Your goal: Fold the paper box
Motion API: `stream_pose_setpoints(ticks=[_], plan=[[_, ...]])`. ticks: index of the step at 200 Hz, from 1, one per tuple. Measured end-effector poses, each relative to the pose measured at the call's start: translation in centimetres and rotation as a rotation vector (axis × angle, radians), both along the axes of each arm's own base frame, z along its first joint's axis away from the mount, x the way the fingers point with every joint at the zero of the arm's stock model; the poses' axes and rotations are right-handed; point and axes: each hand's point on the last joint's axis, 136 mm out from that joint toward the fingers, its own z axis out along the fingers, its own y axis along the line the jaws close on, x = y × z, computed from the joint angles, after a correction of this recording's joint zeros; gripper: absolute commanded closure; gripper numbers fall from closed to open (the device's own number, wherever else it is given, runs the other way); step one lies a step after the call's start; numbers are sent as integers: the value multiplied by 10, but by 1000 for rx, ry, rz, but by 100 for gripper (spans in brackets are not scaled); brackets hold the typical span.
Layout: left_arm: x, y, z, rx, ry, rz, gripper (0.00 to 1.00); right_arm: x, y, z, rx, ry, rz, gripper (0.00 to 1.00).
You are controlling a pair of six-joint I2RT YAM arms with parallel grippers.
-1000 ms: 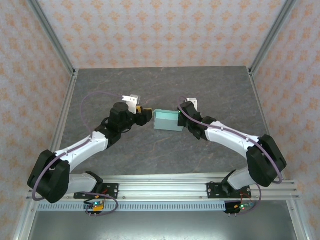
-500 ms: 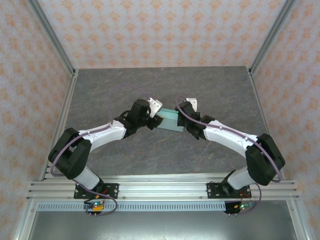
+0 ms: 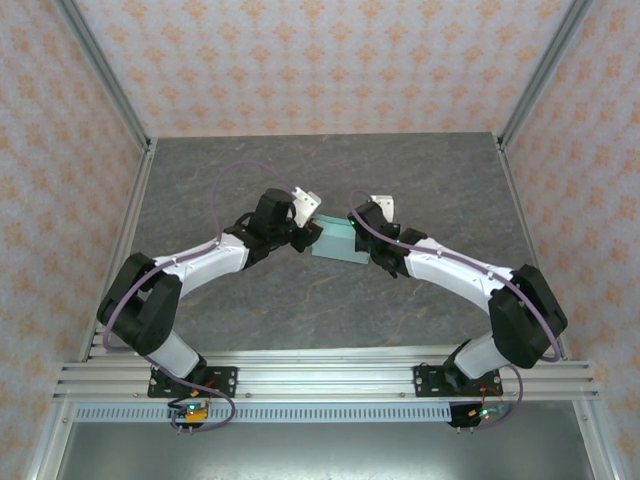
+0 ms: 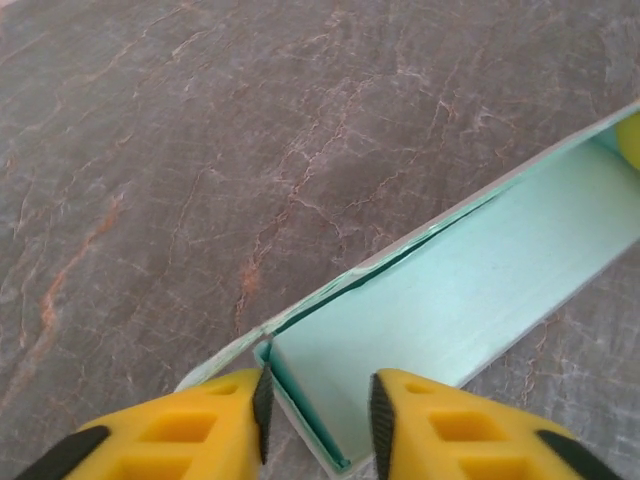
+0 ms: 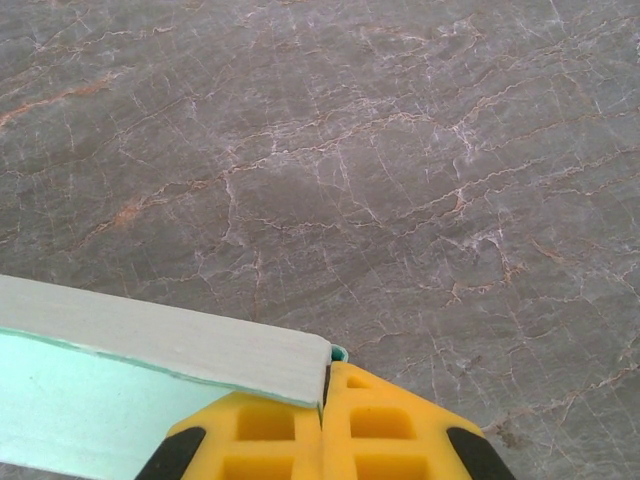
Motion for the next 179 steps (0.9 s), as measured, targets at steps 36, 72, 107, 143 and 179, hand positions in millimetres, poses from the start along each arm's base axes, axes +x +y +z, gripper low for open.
stream_pose_setpoints(ticks=[36,72,107,143,179], plan=[[12,-6,-4,7,21,-23,100,-1,-1,0,-7,1,-3,98],[14,-13,-5,2,40,-49,100,-2,-2,0,-22,-3,-9,98],[12,-17,0,-41,82,-37,100,-6,2,-1,-52,-15,-17,98],[15,-15,8,-99,126,2,83,-4,5,-1,-59,-31,-42,98],[13,3,11,-120,117,15,70,-4,5,0,-63,-34,-43,98]])
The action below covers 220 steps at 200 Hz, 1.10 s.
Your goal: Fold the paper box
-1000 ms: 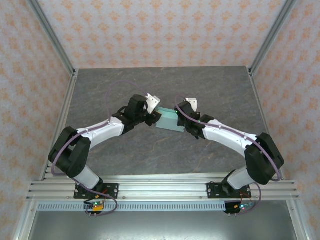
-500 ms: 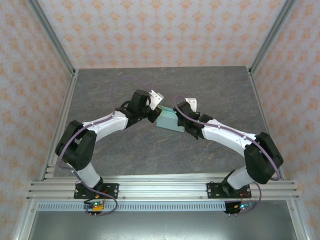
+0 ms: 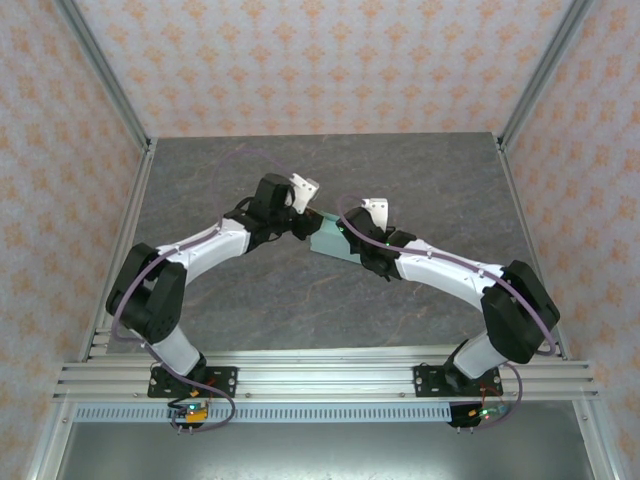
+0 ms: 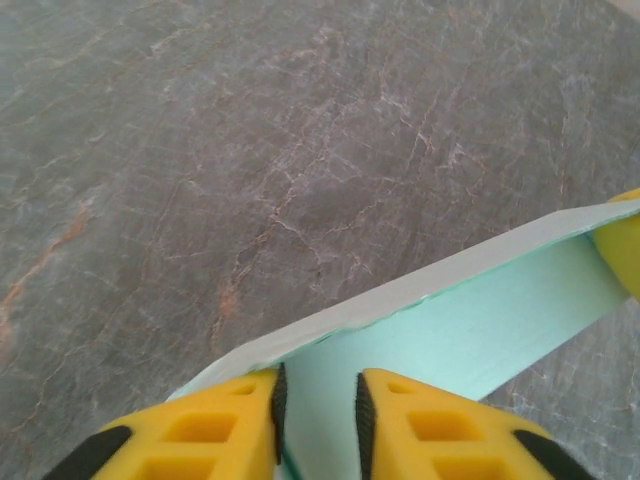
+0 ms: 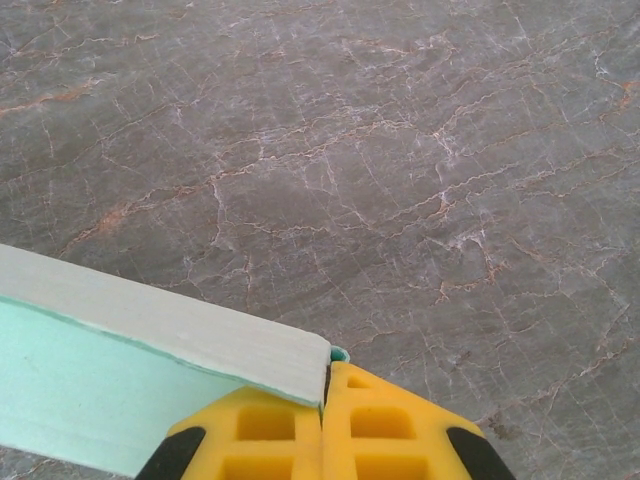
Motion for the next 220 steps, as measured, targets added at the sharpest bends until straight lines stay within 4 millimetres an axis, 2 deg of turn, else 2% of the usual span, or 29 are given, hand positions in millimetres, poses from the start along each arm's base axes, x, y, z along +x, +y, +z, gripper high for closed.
stream_pose_setpoints(ticks=[7,20,29,55,96,149,157,170,175,220], plan=[[-1,7,1,-6,-5,11,69,0,0,0,0,0,0,98],[0,20,3,-10,-16,32,50,0,0,0,-1,0,0,98],[2,28,5,-12,-25,49,40,0,0,0,-1,0,0,98],[3,36,11,8,-81,39,39,0,0,0,-1,0,0,98],[-9,23,11,34,-180,-150,41,0,0,0,-3,1,3,98],[-7,12,-12,70,-190,-284,60,0,0,1,-5,3,4,98],[-5,11,-14,77,-193,-290,70,-1,0,1,-5,4,4,98],[-2,10,-16,84,-196,-301,94,-1,0,1,-5,4,4,98],[-1,9,-17,85,-194,-302,100,-1,0,1,-6,4,4,98],[3,9,-15,67,-186,-297,100,-1,0,1,-8,7,4,99]])
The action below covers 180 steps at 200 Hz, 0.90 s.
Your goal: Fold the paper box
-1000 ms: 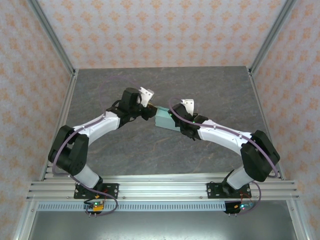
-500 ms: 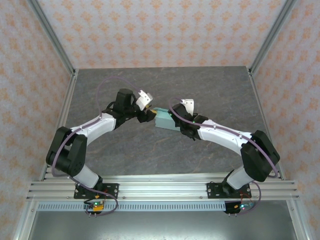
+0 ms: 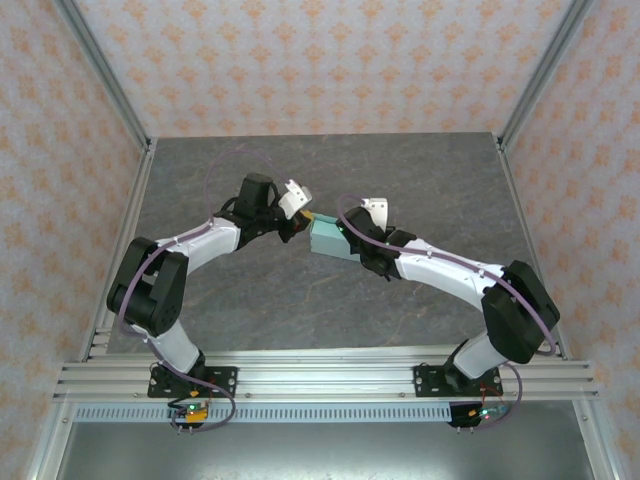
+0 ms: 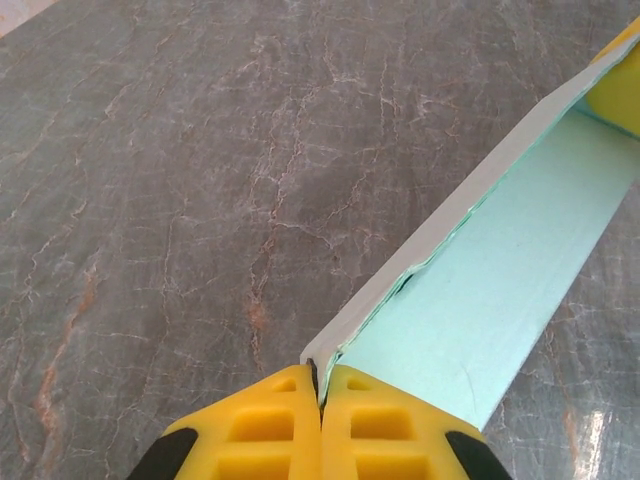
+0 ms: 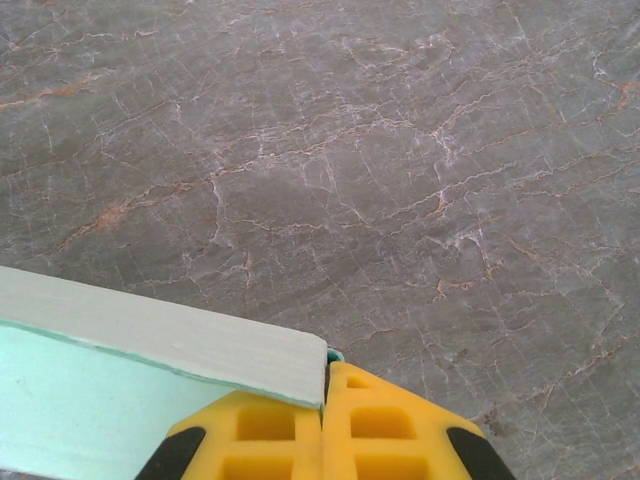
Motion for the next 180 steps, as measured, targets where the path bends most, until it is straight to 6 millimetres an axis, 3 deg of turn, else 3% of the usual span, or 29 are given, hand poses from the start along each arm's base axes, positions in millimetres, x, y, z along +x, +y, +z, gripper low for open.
stream_pose_setpoints(ticks=[180], plan=[[-12,-22,0,-196,300,464,97,-5,-13,-2,-35,-39,-147,99]])
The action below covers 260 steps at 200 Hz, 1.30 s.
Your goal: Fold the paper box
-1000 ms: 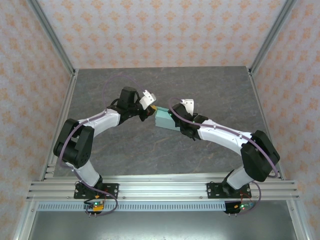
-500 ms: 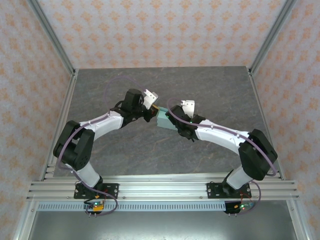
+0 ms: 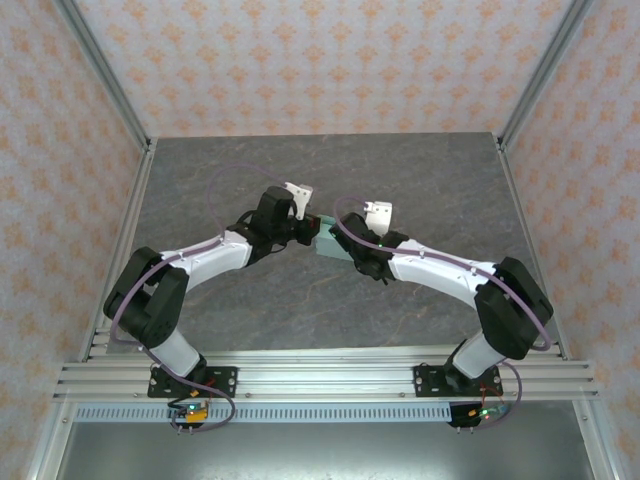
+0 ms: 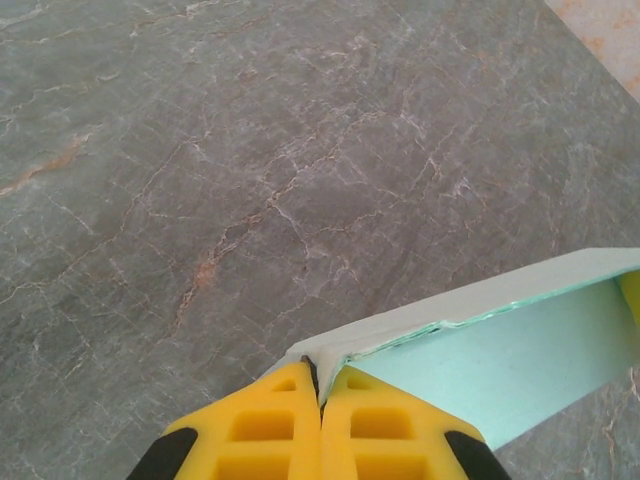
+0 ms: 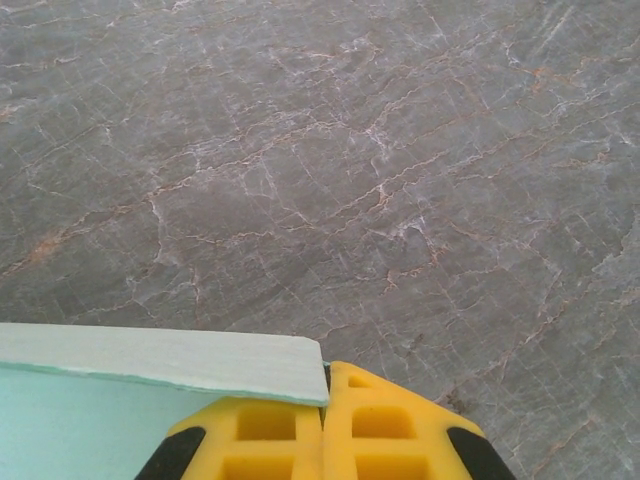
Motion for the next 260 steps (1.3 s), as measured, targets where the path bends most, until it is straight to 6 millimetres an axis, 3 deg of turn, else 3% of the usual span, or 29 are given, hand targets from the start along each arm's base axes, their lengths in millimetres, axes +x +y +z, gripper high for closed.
stream_pose_setpoints(ticks=[134,216,260], plan=[[-3,-2,0,-75,148,151,96,2,-1,0,9,-12,-25,99],[-21,3,-5,46,17,167,96,2,0,0,33,-20,-43,99],[-19,4,-9,42,-77,177,96,1,3,-1,83,-22,-62,96]])
